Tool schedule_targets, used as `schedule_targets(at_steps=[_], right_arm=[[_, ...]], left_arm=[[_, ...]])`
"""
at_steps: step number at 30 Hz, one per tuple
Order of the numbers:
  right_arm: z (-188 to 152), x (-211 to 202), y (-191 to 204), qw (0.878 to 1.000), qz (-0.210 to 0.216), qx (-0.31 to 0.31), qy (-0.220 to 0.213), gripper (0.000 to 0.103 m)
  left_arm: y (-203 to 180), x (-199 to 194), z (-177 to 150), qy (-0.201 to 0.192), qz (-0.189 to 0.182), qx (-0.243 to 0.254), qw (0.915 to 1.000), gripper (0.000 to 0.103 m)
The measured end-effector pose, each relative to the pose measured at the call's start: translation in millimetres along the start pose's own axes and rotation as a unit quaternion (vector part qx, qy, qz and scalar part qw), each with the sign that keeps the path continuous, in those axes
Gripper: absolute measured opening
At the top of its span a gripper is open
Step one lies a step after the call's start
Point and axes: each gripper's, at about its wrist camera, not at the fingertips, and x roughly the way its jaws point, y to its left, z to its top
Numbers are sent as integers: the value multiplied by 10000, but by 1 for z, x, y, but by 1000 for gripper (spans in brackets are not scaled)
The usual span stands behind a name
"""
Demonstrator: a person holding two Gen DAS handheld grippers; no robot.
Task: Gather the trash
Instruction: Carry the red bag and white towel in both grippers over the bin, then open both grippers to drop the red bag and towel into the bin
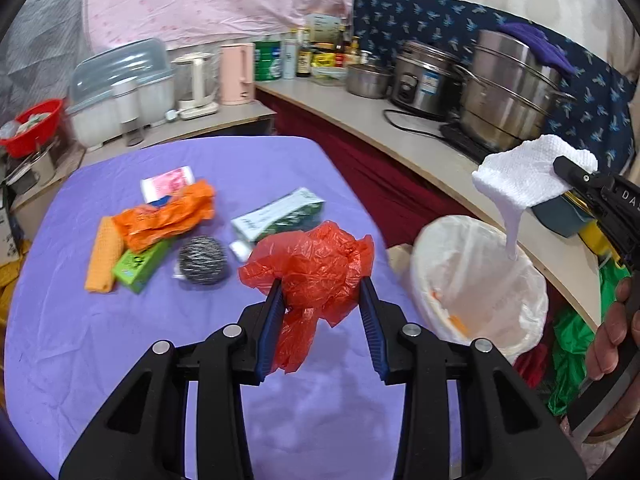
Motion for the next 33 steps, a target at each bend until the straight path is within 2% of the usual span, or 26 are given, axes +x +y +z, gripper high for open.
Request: schedule_targets(at_steps=[8,16,29,33], right_arm=[[-11,-13,-54,9989,-388,245,113,4],[-30,-3,-89,9964,-512,545,397,4],[-48,14,-108,9932,-579,664,759,4],[-48,15,-105,9934,-619,642,728,13]], left_arm=[[-80,18,-3,95,-464,520,9975,36],[-128,43,-11,311,-642,802,9942,36],[-157,76,-18,639,-579,967,9916,36],[-158,82,-18,725,-607,993,9906,37]])
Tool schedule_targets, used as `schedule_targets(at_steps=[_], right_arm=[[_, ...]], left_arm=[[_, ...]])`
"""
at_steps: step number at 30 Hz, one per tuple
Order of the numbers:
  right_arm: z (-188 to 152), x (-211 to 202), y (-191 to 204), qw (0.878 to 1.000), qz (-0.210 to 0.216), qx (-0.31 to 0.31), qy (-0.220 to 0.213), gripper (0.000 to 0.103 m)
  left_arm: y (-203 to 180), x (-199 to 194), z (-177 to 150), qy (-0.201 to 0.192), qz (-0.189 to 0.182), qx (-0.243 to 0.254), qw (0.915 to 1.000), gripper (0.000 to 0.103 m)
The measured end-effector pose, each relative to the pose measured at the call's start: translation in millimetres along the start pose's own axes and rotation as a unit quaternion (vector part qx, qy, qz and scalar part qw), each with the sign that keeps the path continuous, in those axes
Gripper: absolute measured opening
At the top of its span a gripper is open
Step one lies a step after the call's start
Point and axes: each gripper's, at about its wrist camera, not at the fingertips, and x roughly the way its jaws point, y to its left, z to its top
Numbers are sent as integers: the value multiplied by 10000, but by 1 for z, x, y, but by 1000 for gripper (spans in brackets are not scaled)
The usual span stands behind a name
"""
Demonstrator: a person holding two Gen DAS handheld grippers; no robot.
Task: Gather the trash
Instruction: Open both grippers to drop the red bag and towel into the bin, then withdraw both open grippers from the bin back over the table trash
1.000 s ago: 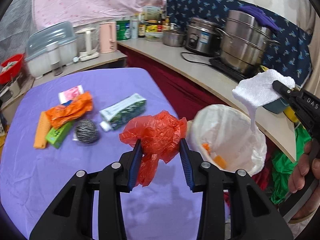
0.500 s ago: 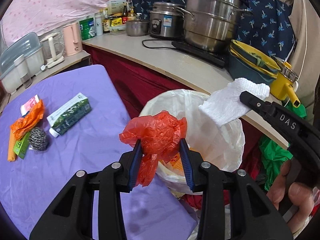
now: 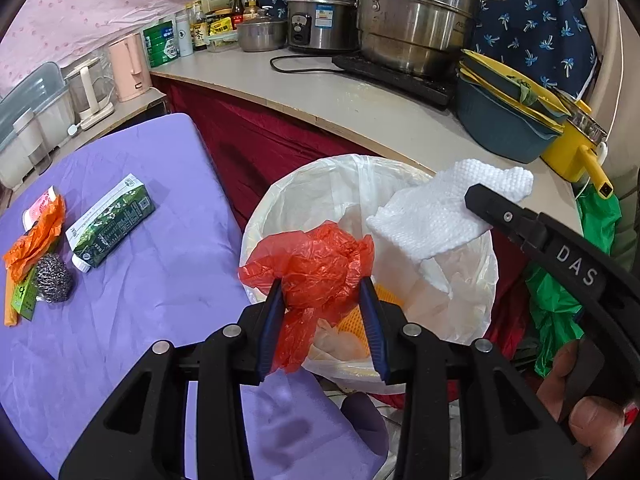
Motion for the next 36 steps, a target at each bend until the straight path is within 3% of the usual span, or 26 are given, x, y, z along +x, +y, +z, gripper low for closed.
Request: schedule_targets(at_steps=[4,11,14,27,36], right_arm=[[3,-3,2,9999,-42,2,-95,32],[8,-11,8,9998,-18,-23,-221,42],[9,-12,12,9998,14,-50,-214,44],[6,-23,26,9996,73,-137,-255,50],[-1,-22,47,9991,126,-357,-176,51]], left_arm=[[0,4,1,28,46,5,10000,39],[5,5,2,53,87,-74,9999,44],[8,1,3,-10,129,-100,9999,51],[22,-18,4,-198,188,-240,9993,51],[53,-33,-5,-279,380,-458,9978,51]])
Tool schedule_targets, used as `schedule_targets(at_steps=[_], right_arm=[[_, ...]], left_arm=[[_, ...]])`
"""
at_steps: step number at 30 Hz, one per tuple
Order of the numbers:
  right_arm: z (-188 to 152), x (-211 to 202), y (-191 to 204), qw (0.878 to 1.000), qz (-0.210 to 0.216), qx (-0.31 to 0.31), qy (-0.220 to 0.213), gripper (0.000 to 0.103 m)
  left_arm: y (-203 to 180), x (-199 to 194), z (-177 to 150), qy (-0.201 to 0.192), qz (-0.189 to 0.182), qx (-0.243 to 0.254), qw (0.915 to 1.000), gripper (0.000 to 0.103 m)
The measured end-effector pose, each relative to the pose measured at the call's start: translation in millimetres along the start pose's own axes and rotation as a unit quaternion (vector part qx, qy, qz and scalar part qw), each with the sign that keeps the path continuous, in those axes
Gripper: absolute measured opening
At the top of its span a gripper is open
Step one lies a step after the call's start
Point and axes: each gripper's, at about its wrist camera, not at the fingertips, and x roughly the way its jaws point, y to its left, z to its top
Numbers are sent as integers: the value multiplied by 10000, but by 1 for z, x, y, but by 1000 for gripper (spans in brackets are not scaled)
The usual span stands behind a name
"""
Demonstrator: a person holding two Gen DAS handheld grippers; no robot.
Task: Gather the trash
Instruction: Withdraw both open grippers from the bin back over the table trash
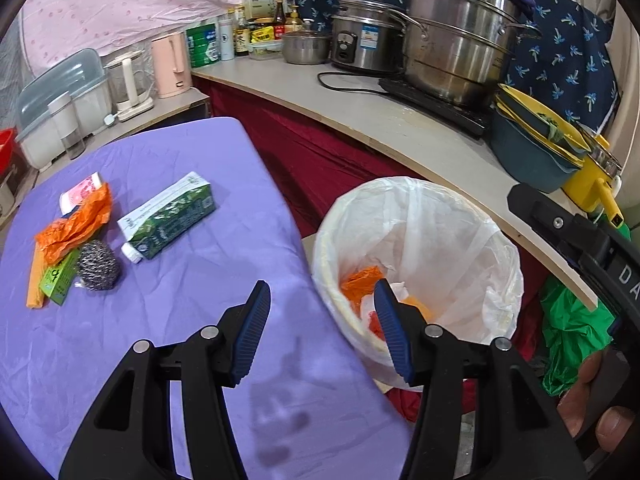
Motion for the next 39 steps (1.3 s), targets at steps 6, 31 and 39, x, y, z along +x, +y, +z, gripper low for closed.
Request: schedule_targets(at_steps=[6,31,39], right_arm=[[-8,5,21,9997,52,-204,93,55],[-69,56,131,9895,522,-1009,889,62],[-94,80,171,9818,728,-1274,1206,62]], left_arm=[[31,-11,-2,-83,225,-209,9995,51],[168,-23,-36,30,1018,-1226,9872,61],[223,-24,-50,113,1345,-1638,9772,71]])
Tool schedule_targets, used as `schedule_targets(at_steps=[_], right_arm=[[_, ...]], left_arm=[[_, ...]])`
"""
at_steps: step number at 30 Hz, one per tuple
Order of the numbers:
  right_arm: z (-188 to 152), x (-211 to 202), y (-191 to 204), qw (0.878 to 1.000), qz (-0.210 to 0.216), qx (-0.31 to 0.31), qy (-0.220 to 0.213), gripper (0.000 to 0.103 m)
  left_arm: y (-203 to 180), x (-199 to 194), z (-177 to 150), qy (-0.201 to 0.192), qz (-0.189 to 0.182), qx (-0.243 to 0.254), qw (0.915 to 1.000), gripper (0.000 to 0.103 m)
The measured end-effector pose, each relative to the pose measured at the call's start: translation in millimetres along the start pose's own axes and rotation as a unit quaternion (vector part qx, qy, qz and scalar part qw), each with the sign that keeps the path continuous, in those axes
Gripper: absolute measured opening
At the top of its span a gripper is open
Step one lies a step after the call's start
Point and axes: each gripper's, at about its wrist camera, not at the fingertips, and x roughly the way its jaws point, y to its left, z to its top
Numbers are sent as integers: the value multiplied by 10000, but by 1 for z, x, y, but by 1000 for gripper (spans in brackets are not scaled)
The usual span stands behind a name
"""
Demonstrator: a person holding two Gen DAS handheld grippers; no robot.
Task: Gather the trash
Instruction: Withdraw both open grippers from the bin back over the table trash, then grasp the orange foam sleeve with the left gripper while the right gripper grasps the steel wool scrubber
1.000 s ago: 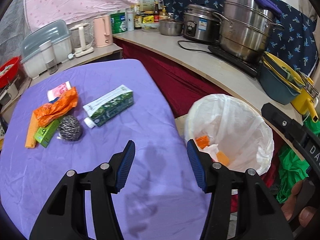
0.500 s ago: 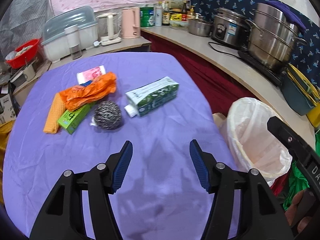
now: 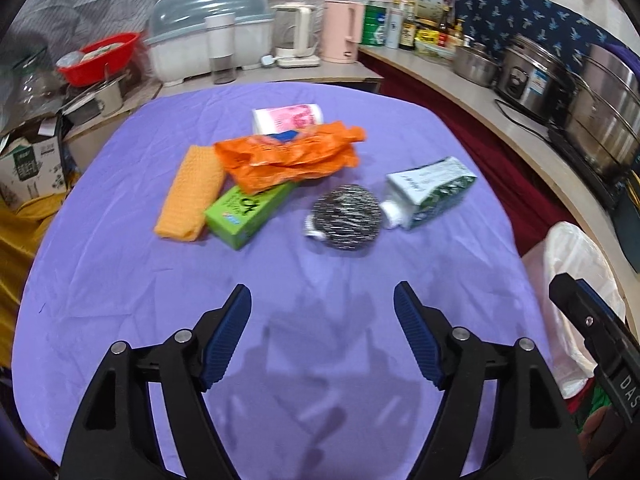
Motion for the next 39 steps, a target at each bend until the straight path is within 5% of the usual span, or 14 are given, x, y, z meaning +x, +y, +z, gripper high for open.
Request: schedule_targets(at_steps=[21,39], right_arm=[[3,107,97,9958,317,-665,547,68],[12,163,117,9938,339,-789,709,69]], left_arm=[[127,54,42,223,426,-808,9956,87],[152,102,65,433,234,-1014,9936,89]])
